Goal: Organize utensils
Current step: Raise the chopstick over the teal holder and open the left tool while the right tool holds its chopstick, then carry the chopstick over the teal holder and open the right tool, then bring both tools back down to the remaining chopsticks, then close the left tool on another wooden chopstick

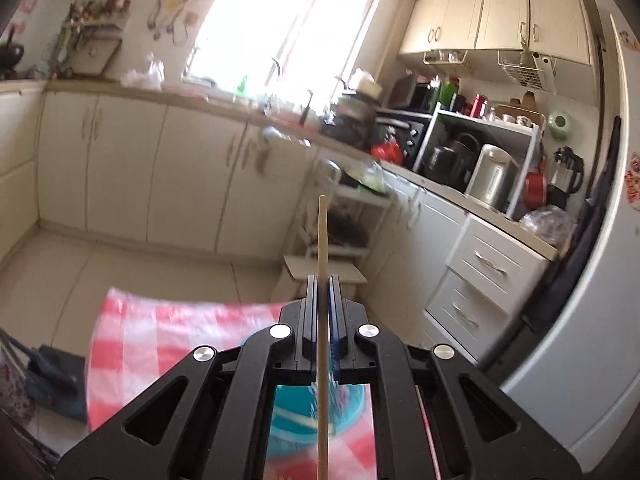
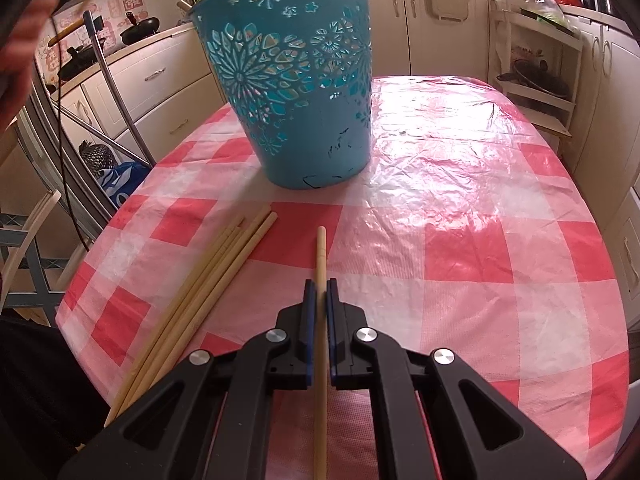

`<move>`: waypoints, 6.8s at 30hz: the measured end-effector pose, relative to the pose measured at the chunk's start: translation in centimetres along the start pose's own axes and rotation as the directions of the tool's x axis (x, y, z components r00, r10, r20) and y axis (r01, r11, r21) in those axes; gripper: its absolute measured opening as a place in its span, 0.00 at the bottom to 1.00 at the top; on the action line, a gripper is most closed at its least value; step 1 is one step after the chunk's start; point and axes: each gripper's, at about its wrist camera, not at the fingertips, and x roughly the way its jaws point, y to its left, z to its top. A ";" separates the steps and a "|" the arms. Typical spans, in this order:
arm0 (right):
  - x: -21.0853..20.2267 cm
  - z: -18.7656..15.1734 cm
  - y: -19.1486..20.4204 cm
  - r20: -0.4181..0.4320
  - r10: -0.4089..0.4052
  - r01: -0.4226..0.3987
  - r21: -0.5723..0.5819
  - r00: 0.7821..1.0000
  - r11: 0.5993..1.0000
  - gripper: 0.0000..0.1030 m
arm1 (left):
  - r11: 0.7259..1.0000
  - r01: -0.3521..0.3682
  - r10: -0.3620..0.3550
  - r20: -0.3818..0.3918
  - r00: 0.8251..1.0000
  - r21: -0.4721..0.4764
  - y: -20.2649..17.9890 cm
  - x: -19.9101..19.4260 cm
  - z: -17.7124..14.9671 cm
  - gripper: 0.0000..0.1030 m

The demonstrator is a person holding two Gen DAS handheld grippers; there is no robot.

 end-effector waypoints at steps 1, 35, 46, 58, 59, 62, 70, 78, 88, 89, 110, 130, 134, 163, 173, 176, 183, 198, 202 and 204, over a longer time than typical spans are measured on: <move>0.0 0.0 0.0 0.001 0.003 -0.003 0.001 1.000 1.000 0.06 | 1.000 -0.016 0.016 0.035 0.999 0.010 -0.3 0.6 0.1 0.05; -0.4 0.6 0.4 -0.043 -0.033 0.032 -0.021 0.999 0.999 0.05 | 0.924 -0.355 0.345 -0.086 0.934 -0.145 4.3 -2.8 -7.1 0.59; -11.7 8.9 0.3 0.314 0.180 -0.226 0.115 0.932 0.967 0.06 | 0.860 -0.414 0.401 -0.106 0.910 -0.297 9.3 -5.5 -6.9 0.60; -6.8 25.3 2.3 0.504 0.065 -0.151 0.131 0.861 0.980 0.06 | 0.869 -0.411 0.402 -0.093 0.911 -0.275 8.6 -5.1 -6.4 0.60; -5.6 25.8 1.9 0.490 0.054 -0.144 0.150 0.870 0.978 0.06 | 0.870 -0.410 0.401 -0.094 0.911 -0.274 8.6 -5.1 -6.4 0.60; -3.1 26.3 0.9 0.442 0.029 -0.122 0.184 0.897 0.975 0.06 | 0.873 -0.402 0.393 -0.092 0.915 -0.276 8.7 -5.1 -6.3 0.60; -1.7 24.5 1.0 0.369 0.025 -0.097 0.176 0.929 0.980 0.06 | 0.878 -0.396 0.385 -0.096 0.918 -0.270 8.5 -5.0 -6.3 0.61; -7.0 22.2 2.0 0.432 0.060 -0.128 0.132 0.900 0.983 0.19 | 0.871 -0.413 0.403 -0.095 0.910 -0.265 8.9 -5.5 -6.4 0.63; -10.6 10.6 5.3 0.324 0.003 -0.042 0.113 0.946 0.993 0.22 | 0.861 -0.428 0.419 -0.094 0.903 -0.276 9.5 -6.5 -6.6 0.65; -9.4 9.0 5.5 0.267 -0.001 -0.032 0.120 0.964 0.992 0.22 | 0.861 -0.428 0.419 -0.096 0.903 -0.273 9.5 -6.6 -6.6 0.65; 2.2 2.7 5.8 -0.023 -0.094 0.097 0.162 0.995 0.982 0.19 | 0.865 -0.439 0.421 -0.128 0.898 -0.242 9.7 -6.5 -6.9 0.68; 1.3 1.3 2.9 -0.054 -0.165 0.165 0.003 0.985 0.986 0.11 | 0.941 -0.339 0.305 -0.493 0.815 0.021 5.6 -1.7 -17.9 0.70; 0.6 0.7 1.6 -0.038 -0.136 0.136 0.022 0.990 0.990 0.11 | 0.946 -0.321 0.297 -0.550 0.780 0.055 5.0 -0.8 -20.3 0.70; 0.2 0.4 0.9 -0.011 -0.100 0.101 0.044 0.995 0.994 0.11 | 0.922 -0.308 0.388 -0.598 0.702 0.237 2.4 1.8 -22.5 0.70; 0.1 0.5 0.9 -0.013 -0.093 0.093 0.047 0.996 0.995 0.11 | 0.916 -0.305 0.401 -0.593 0.698 0.260 2.0 1.8 -22.6 0.70; 0.1 0.5 0.9 -0.015 -0.094 0.095 0.045 0.995 0.994 0.11 | 0.916 -0.303 0.400 -0.592 0.699 0.262 1.9 1.9 -22.6 0.70; 0.4 0.7 1.1 -0.020 -0.101 0.101 0.016 0.995 0.995 0.11 | 0.924 -0.271 0.381 -0.593 0.709 0.270 0.9 2.1 -22.8 0.62; 1.1 1.6 1.1 -0.042 -0.107 0.105 -0.041 0.993 0.994 0.11 | 0.957 -0.230 0.289 -0.609 0.739 0.175 1.3 2.4 -22.3 0.05; 1.1 1.8 0.9 -0.065 -0.112 0.109 -0.052 0.992 0.993 0.11 | 0.958 -0.257 0.280 -0.623 0.730 0.130 2.7 2.4 -21.8 0.05; 1.1 1.9 0.9 -0.070 -0.114 0.110 -0.052 0.991 0.993 0.11 | 0.960 -0.247 0.274 -0.635 0.722 0.133 2.8 2.5 -21.8 0.07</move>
